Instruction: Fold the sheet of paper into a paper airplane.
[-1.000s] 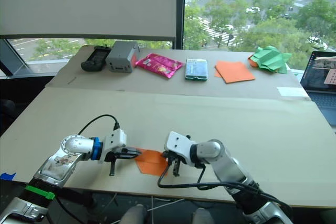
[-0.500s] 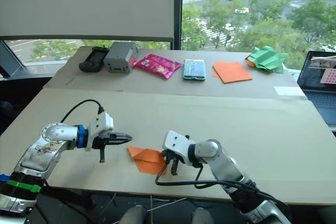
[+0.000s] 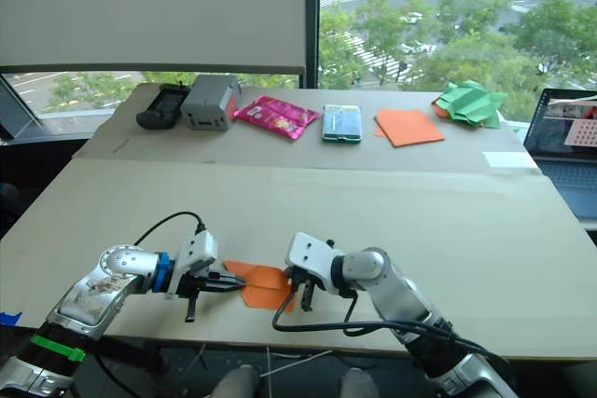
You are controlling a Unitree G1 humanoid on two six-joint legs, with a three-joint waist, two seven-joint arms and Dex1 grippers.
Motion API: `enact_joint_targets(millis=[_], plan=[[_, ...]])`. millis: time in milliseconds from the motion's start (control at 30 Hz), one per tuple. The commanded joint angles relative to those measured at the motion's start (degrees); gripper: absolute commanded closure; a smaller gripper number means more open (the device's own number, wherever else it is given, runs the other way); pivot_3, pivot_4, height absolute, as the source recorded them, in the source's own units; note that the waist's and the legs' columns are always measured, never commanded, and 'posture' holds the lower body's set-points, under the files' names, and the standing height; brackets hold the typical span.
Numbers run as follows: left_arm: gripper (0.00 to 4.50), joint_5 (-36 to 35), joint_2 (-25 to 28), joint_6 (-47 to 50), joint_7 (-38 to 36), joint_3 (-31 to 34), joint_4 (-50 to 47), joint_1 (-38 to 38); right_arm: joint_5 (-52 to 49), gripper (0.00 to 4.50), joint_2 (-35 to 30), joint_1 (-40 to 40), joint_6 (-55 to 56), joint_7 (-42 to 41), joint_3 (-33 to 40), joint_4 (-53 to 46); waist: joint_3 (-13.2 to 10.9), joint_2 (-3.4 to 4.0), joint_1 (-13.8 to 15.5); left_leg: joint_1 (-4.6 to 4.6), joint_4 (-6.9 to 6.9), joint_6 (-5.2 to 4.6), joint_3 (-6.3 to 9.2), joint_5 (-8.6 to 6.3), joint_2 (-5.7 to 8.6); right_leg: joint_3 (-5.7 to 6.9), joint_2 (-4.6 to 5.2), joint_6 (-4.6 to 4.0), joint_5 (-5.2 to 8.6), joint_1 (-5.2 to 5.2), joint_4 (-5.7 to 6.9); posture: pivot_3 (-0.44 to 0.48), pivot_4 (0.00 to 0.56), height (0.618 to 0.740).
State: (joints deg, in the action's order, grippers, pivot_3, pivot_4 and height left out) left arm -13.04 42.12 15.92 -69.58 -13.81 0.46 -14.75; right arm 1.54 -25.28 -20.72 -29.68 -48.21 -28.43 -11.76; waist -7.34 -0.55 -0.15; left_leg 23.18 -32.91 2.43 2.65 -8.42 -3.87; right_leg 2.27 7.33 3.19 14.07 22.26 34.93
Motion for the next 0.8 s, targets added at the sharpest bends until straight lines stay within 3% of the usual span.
enact_joint_targets(millis=[33,200,433,700,800], plan=[[4.38,3.6,0.1,-2.9,-0.1,-1.9,3.7,0.3,0.0,3.53,0.5,0.1,-2.3,1.2,0.8,-1.1,0.0,0.10,0.0,0.00,0.00,0.00,0.00,0.00,0.00,0.00,0.00,0.00,0.00,0.00,-0.01,0.000,0.150,0.702],[4.38,4.0,0.1,-3.7,-0.2,-2.4,5.0,0.7,-5.6,1.87,2.3,-1.0,-5.1,0.8,5.4,-7.6,0.0,0.16,0.3,0.02,0.00,0.00,0.00,0.00,0.00,0.00,0.00,0.00,0.00,0.01,0.03,0.000,0.150,0.702],[4.38,3.1,-0.2,-1.5,0.0,-2.6,3.7,1.7,-10.4,1.87,4.8,-3.0,-9.2,0.3,4.7,-11.6,0.1,0.26,0.4,0.01,0.01,0.00,0.00,0.00,-0.01,0.00,0.00,0.00,0.00,0.01,0.00,0.000,0.150,0.702],[4.38,2.4,-0.7,1.3,1.4,-1.7,1.1,2.0,-8.5,4.40,2.6,-2.0,-6.7,-0.9,-1.2,-6.2,0.1,0.29,0.7,0.05,0.01,0.02,-0.02,-0.01,0.00,0.00,0.01,-0.01,0.01,0.02,-0.03,0.000,0.150,0.702],[4.38,2.0,-1.1,2.3,2.0,-1.3,-0.4,1.7,-8.2,4.46,2.1,-2.1,-6.0,-1.3,-1.7,-4.3,0.1,0.29,0.7,0.06,0.01,0.02,-0.02,-0.01,0.00,0.00,0.01,-0.02,0.01,0.04,-0.04,0.000,0.150,0.702]])
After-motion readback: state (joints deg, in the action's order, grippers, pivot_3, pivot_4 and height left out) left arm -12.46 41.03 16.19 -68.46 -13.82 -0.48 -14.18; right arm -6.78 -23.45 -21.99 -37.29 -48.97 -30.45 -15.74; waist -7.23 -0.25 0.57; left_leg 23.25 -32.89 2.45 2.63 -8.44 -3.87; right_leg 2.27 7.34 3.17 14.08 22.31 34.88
